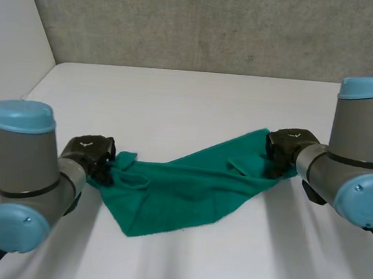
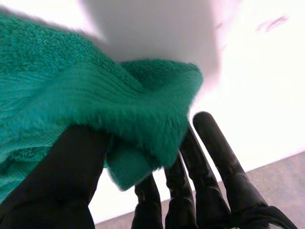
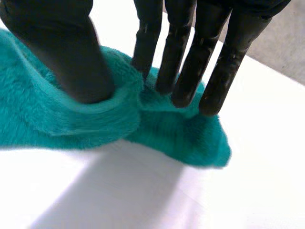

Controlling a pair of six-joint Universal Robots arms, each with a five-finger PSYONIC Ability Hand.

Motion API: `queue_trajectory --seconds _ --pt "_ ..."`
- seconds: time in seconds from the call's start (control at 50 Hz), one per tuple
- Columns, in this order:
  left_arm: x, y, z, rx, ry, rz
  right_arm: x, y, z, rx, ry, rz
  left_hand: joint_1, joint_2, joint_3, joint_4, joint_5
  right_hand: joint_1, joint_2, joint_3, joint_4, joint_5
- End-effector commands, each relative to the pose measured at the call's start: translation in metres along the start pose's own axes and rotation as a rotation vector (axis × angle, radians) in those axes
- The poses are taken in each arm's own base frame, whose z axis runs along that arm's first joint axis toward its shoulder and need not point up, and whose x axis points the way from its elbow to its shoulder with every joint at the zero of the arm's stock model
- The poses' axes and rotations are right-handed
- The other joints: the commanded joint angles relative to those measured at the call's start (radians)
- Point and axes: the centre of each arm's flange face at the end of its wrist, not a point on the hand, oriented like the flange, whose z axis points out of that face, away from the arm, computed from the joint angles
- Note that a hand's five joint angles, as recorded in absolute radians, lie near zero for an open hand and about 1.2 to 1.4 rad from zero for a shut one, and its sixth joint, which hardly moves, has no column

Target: Fold the towel.

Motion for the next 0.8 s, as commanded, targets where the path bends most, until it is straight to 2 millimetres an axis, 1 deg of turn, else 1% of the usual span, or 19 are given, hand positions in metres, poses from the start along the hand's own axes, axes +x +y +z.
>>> queue_trajectory --seconds 0.02,0.06,0.12,0.14,0.16,0.2,0.22,0.24,0.3,0.32,0.36,0.4,0.42,0.44,0.46,0.58,0.7,0.72,0.8 --pt "-0.005 -0.031 -0.033 0.100 -0.002 0.029 0.004 -0.019 -0.031 0.079 0.023 -0.208 -0.325 -0.349 -0.364 -0.361 -0.364 -0.388 -0.566 -0.567 -0.569 -0.562" --pt "-0.005 -0.050 -0.046 0.170 -0.001 0.072 0.003 -0.027 -0.037 0.127 0.016 -0.258 -0.352 -0.375 -0.391 -0.387 -0.391 -0.476 -0.654 -0.655 -0.657 -0.650" --pt "-0.006 -0.057 -0.050 0.200 -0.006 0.094 -0.005 -0.034 -0.042 0.182 -0.024 -0.353 -0.358 -0.381 -0.397 -0.393 -0.396 -0.564 -0.742 -0.743 -0.745 -0.738" --pt "-0.005 -0.067 -0.053 0.245 -0.009 0.122 -0.007 -0.035 -0.044 0.199 -0.038 -0.392 -0.355 -0.378 -0.394 -0.390 -0.394 -0.620 -0.798 -0.799 -0.801 -0.794" --pt "-0.004 -0.071 -0.052 0.261 -0.009 0.126 -0.013 -0.038 -0.049 0.232 -0.068 -0.468 -0.358 -0.381 -0.397 -0.393 -0.396 -0.736 -0.914 -0.916 -0.917 -0.910" --pt "-0.003 -0.073 -0.052 0.272 -0.006 0.130 -0.017 -0.037 -0.052 0.243 -0.086 -0.511 -0.355 -0.378 -0.394 -0.390 -0.394 -0.736 -0.914 -0.916 -0.917 -0.910" --pt "0.003 -0.076 -0.048 0.284 0.010 0.135 -0.027 -0.033 -0.057 0.261 -0.130 -0.615 -0.355 -0.378 -0.394 -0.390 -0.394 -0.736 -0.914 -0.916 -0.917 -0.910" --pt "0.003 -0.076 -0.048 0.284 0.010 0.135 -0.031 -0.030 -0.057 0.262 -0.146 -0.646 -0.355 -0.378 -0.394 -0.390 -0.394 -0.736 -0.914 -0.916 -0.917 -0.910" --pt "0.018 -0.070 -0.033 0.256 0.044 0.151 -0.039 -0.023 -0.060 0.267 -0.181 -0.722 -0.401 -0.425 -0.440 -0.436 -0.440 -0.736 -0.914 -0.916 -0.917 -0.910" --pt "0.019 -0.070 -0.033 0.256 0.044 0.151 -0.039 -0.023 -0.060 0.267 -0.181 -0.722 -0.402 -0.425 -0.441 -0.437 -0.441 -0.736 -0.914 -0.916 -0.917 -0.910" --pt "0.025 -0.065 -0.025 0.225 0.058 0.160 -0.041 -0.016 -0.060 0.256 -0.195 -0.784 -0.518 -0.542 -0.557 -0.554 -0.557 -0.736 -0.914 -0.916 -0.917 -0.910" --pt "0.027 -0.056 -0.015 0.166 0.067 0.169 -0.041 -0.012 -0.059 0.248 -0.201 -0.800 -0.519 -0.542 -0.558 -0.554 -0.558 -0.736 -0.914 -0.916 -0.917 -0.910" --pt "0.027 -0.056 -0.015 0.166 0.067 0.169 -0.041 -0.011 -0.059 0.243 -0.203 -0.805 -0.519 -0.542 -0.558 -0.554 -0.558 -0.736 -0.914 -0.916 -0.917 -0.910" --pt "0.028 -0.048 -0.005 0.112 0.072 0.176 -0.041 -0.008 -0.058 0.234 -0.207 -0.809 -0.519 -0.542 -0.558 -0.554 -0.558 -0.736 -0.914 -0.916 -0.917 -0.910" --pt "0.029 -0.045 -0.003 0.091 0.075 0.179 -0.041 -0.006 -0.057 0.231 -0.210 -0.811 -0.519 -0.542 -0.558 -0.554 -0.558 -0.736 -0.914 -0.916 -0.917 -0.910" --pt "0.025 -0.026 0.008 -0.059 0.075 0.183 -0.044 0.009 -0.057 0.199 -0.247 -0.837 -0.519 -0.542 -0.558 -0.554 -0.558 -0.736 -0.914 -0.916 -0.917 -0.910" --pt "0.021 -0.016 0.017 -0.095 0.064 0.191 -0.051 0.020 -0.054 0.245 -0.280 -0.964 -0.507 -0.531 -0.546 -0.543 -0.546 -0.736 -0.914 -0.916 -0.917 -0.910" --pt "0.021 -0.013 0.021 -0.103 0.060 0.195 -0.054 0.027 -0.047 0.250 -0.285 -1.008 -0.504 -0.528 -0.543 -0.540 -0.543 -0.736 -0.914 -0.916 -0.917 -0.910" --pt "0.018 -0.007 0.028 -0.125 0.050 0.206 -0.056 0.039 -0.033 0.229 -0.289 -1.057 -0.481 -0.504 -0.520 -0.516 -0.520 -0.736 -0.914 -0.916 -0.917 -0.910"
